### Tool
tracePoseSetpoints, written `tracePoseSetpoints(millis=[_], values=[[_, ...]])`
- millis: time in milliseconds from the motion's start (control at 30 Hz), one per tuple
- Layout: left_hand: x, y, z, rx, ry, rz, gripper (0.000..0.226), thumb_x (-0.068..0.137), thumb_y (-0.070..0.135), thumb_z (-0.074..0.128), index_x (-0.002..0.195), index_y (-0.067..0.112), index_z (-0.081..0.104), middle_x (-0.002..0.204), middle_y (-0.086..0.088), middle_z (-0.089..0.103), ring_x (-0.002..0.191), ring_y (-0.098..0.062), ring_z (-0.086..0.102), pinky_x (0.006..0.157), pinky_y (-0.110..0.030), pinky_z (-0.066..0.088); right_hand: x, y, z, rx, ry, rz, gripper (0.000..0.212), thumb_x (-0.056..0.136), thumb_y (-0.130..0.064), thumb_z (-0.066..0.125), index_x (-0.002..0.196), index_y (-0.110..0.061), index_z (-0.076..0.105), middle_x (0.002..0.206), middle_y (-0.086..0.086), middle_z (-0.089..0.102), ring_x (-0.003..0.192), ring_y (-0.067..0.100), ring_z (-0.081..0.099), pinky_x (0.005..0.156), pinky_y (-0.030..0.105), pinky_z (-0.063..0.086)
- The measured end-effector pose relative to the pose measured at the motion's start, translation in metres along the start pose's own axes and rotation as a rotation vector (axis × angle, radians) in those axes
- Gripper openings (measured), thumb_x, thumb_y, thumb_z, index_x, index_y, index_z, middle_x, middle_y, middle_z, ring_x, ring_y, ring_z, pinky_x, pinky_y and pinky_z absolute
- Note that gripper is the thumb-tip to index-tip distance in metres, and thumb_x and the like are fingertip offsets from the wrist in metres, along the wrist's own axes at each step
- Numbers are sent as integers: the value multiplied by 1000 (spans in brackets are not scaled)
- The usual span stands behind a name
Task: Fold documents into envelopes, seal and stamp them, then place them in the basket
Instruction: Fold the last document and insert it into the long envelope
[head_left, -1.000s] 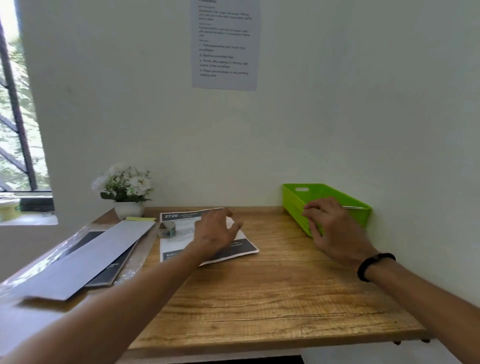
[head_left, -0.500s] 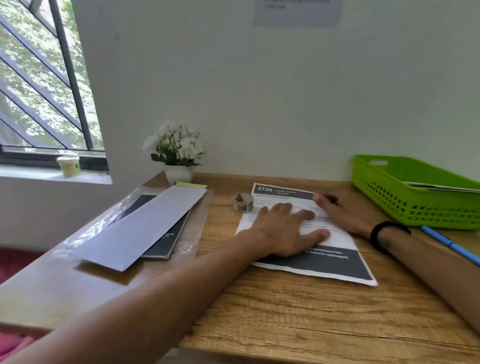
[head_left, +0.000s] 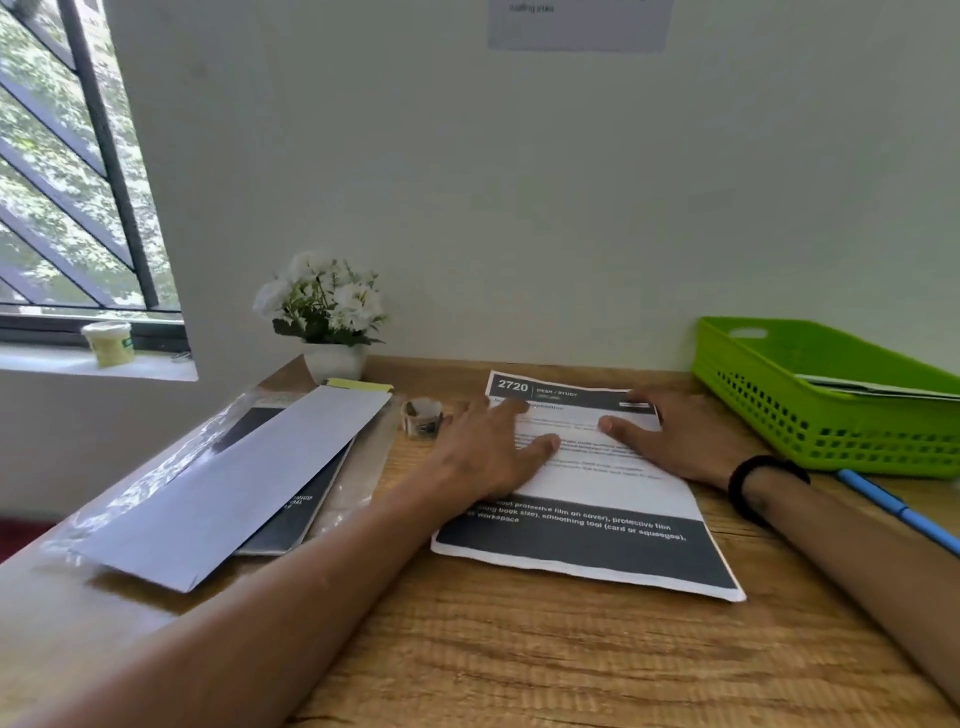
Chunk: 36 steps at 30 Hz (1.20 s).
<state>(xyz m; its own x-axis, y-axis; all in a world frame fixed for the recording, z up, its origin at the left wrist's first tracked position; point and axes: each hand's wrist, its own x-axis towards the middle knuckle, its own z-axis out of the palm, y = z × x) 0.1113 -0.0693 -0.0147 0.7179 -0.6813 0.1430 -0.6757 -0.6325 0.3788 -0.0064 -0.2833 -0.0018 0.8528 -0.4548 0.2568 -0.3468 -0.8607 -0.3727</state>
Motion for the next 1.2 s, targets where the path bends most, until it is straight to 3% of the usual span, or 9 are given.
tracePoseSetpoints(millis=[133,200,267,367,500,600,700,900,1200], values=[[6,-2,-6,-264,123,-71,82,94,64,62,159,26,28,160,-11,43,147,-36,38,119,-54,36,4,10,0,103,-2,-49,66,87,-60,70,142,-27,55,141,-11,61,125,11,58,102,24,41],[4,1,-12,-384,178,-88,84,96,59,63,162,27,23,165,-9,35,149,-35,37,119,-52,35,5,16,0,241,17,-56,70,87,-44,79,147,-28,48,135,-8,64,117,10,63,105,29,47],[3,1,-15,-470,211,-102,82,97,55,64,162,26,23,164,-8,39,147,-33,42,118,-50,37,5,21,-1,390,61,-36,72,86,-20,82,147,-31,44,117,-3,74,99,7,70,93,27,55],[2,-1,-14,-544,242,-109,79,100,48,64,163,24,22,156,-6,51,140,-30,51,116,-49,40,4,21,-3,550,174,28,62,88,-3,75,137,-31,51,91,0,77,76,1,70,66,11,49],[0,1,-15,-668,295,-138,75,103,38,62,163,25,18,145,-2,57,128,-26,60,102,-35,47,4,21,-3,818,261,113,50,89,3,73,130,-24,60,90,4,75,78,11,71,60,13,52],[0,-1,-15,-775,302,-151,55,104,30,62,153,25,40,129,1,68,99,-17,72,79,-30,58,3,19,-3,920,301,117,45,88,6,72,125,-17,63,94,6,74,83,15,70,64,17,55],[2,-5,-14,-867,265,-125,28,102,21,63,130,22,62,117,0,76,90,-17,78,81,-43,66,2,18,-3,986,309,113,38,88,9,71,115,-16,64,94,3,73,78,6,70,62,13,54],[3,-4,-16,-905,250,-133,19,102,18,63,121,23,64,111,1,77,86,-18,79,80,-45,66,0,16,-4,1017,323,98,30,88,10,71,103,-16,66,87,3,71,73,8,68,60,12,53],[4,-4,-15,-899,234,-124,18,103,23,64,121,23,65,108,2,77,84,-16,79,79,-42,66,3,20,-2,1066,353,118,25,88,5,73,97,-18,67,93,11,73,77,20,69,70,29,56]])
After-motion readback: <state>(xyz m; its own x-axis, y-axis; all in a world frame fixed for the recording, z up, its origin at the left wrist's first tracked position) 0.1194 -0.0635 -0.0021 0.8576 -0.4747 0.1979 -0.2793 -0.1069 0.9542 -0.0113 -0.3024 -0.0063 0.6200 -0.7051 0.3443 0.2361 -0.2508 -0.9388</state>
